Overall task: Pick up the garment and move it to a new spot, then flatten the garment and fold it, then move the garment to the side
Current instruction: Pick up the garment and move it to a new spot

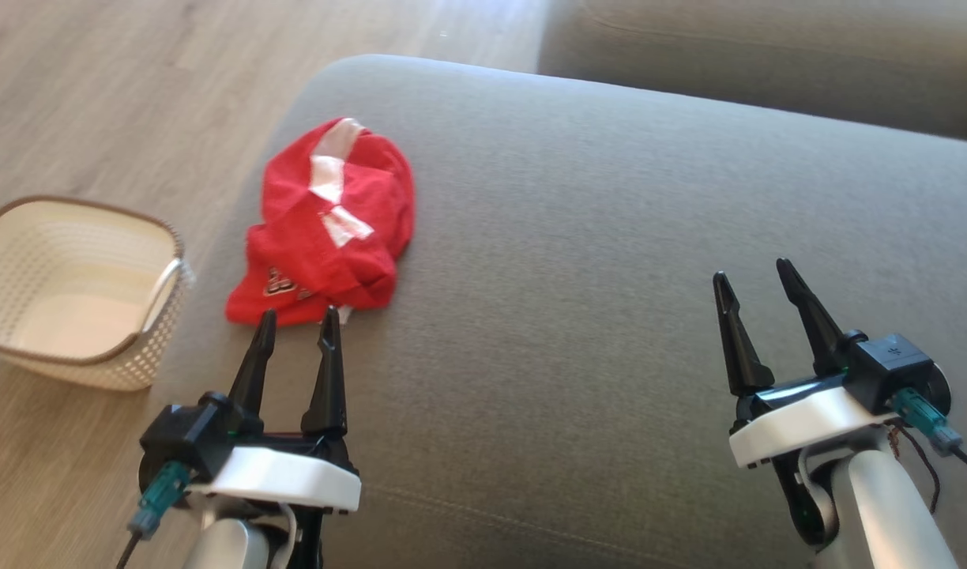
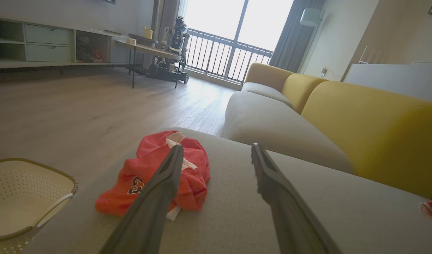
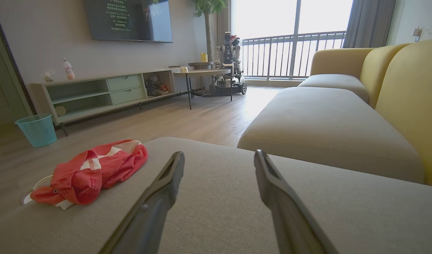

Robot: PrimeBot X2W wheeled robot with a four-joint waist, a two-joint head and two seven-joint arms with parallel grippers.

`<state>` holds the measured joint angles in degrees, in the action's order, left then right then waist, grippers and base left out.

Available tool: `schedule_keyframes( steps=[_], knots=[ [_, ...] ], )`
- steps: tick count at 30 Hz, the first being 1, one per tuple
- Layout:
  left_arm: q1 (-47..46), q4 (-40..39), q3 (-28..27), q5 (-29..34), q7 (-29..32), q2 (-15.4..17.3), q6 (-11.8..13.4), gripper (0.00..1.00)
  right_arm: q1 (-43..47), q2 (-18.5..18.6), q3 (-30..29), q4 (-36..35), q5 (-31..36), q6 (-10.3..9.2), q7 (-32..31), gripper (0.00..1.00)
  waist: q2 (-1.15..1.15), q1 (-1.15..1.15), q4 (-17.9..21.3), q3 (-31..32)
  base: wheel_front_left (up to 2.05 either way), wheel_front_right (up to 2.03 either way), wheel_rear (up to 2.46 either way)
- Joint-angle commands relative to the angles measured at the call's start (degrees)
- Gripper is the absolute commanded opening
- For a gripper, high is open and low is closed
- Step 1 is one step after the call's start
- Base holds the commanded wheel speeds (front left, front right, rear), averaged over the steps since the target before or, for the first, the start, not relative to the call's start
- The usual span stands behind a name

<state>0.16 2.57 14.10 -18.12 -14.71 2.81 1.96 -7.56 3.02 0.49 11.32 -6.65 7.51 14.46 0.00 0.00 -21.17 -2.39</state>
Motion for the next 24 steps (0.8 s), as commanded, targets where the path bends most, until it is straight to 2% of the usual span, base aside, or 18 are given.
schedule_keyframes(
  steps=[1,10,24],
  knots=[
    [-1.0,-1.7,-2.0,0.7,-0.3,0.1,-0.1,1.0,-0.9,-0.1,1.5,-1.9,-0.7,-0.02,0.5,1.0,0.0,0.0,-1.5,0.4,0.0,0.0,0.0],
    [-0.1,-1.7,-2.0,0.5,-0.3,0.1,-0.1,1.0,-0.3,-0.1,2.4,-1.6,-0.8,-0.02,0.5,1.0,0.0,0.0,-4.4,0.9,0.0,0.0,0.0],
    [-0.1,-2.4,-2.6,0.1,-0.3,0.1,0.5,1.0,0.0,-0.1,2.8,-1.9,-0.5,-0.02,0.5,1.0,0.0,0.0,-5.0,0.1,0.0,0.0,0.0]
  ],
)
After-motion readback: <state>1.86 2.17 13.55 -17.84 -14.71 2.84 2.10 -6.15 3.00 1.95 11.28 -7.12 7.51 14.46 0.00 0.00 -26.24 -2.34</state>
